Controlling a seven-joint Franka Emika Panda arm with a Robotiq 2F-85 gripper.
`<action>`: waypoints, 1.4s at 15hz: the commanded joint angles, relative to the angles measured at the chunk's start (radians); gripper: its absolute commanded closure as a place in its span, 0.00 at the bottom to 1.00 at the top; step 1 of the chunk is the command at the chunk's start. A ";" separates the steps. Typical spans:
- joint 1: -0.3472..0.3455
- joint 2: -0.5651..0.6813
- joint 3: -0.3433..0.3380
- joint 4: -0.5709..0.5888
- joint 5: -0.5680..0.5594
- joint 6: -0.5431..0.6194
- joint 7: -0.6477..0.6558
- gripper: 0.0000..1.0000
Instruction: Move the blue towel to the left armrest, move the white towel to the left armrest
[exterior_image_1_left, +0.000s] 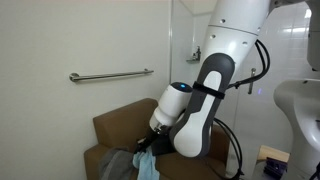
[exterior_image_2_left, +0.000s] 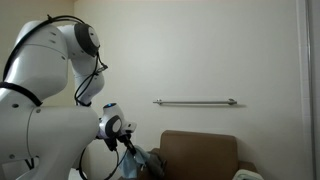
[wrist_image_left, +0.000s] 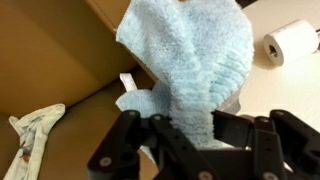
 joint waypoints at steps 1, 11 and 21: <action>-0.276 0.024 0.260 0.051 -0.101 -0.026 0.061 0.97; -0.369 0.080 0.365 0.088 -0.050 -0.016 0.006 0.97; -0.627 0.189 0.560 0.169 0.031 -0.120 -0.054 0.97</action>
